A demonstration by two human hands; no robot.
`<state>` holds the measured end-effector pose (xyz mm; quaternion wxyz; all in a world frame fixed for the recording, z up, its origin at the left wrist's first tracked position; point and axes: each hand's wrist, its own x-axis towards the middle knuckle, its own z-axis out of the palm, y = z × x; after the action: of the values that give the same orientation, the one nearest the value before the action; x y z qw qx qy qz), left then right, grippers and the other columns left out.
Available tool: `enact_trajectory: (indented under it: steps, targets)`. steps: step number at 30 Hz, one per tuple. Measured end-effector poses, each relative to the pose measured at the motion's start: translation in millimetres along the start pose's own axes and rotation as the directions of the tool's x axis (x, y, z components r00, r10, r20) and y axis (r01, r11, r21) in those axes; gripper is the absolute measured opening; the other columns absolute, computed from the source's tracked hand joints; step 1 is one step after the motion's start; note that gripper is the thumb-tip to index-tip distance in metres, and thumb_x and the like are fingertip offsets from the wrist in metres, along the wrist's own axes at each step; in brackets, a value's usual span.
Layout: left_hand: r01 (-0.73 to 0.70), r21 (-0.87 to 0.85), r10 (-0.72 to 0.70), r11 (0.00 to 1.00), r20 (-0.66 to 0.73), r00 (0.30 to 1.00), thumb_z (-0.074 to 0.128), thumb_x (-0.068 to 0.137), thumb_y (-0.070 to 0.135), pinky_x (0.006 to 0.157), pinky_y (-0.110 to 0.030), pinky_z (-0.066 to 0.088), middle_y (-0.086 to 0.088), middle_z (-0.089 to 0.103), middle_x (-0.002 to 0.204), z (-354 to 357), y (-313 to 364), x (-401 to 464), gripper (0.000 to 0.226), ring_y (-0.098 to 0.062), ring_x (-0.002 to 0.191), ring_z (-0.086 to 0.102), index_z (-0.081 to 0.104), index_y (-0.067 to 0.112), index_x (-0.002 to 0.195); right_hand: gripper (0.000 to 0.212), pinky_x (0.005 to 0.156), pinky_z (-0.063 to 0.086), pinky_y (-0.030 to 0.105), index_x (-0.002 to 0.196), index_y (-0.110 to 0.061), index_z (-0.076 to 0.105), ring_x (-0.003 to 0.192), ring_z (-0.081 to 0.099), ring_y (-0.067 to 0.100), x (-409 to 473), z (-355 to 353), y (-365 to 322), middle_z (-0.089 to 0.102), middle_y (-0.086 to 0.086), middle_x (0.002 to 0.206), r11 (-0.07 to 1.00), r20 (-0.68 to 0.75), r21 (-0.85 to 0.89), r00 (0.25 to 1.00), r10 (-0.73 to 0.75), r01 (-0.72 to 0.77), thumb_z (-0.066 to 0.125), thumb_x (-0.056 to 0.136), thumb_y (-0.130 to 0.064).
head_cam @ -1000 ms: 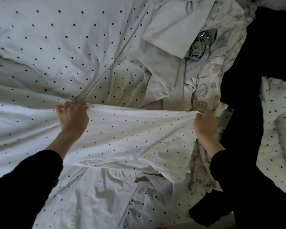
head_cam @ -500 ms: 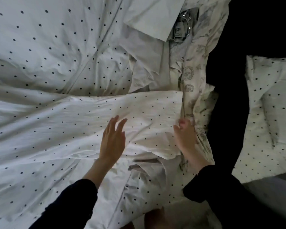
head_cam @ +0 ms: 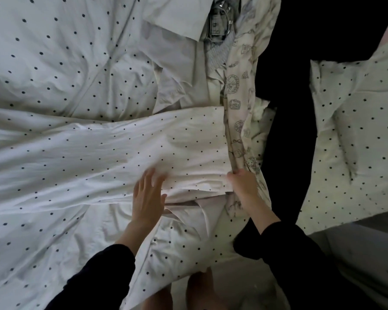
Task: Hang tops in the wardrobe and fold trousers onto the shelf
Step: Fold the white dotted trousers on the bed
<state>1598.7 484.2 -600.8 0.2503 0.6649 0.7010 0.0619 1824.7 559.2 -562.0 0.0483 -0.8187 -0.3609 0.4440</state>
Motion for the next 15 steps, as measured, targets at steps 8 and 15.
enact_trajectory:
  steps: [8,15]
  targets:
    - [-0.014,0.154,0.02,0.988,-0.038,0.999,0.087,0.058,0.007,0.092,-0.055,0.045,-0.012,0.067,0.111,10,-13,-25,0.029,-0.035,0.109,0.061,0.072,0.015,0.081,0.004,0.048,0.03,0.025,0.088,-0.011,0.052,0.057,0.043,0.015,-7,13,20,0.05,0.001,0.069,0.978,0.067,0.08,0.98,0.188,-0.193,0.05,0.087,-0.013]
    - [0.067,0.25,-0.084,0.966,0.056,0.995,0.088,0.051,0.002,0.092,-0.061,0.04,-0.021,0.05,0.135,13,-19,-30,0.083,-0.041,0.123,0.049,0.057,0.015,0.128,0.054,0.091,0.045,0.032,0.13,-0.003,0.048,0.111,0.055,0.028,-5,20,13,0.057,0.011,0.121,0.964,0.172,0.143,0.964,0.2,-0.225,0.069,0.081,-0.013]
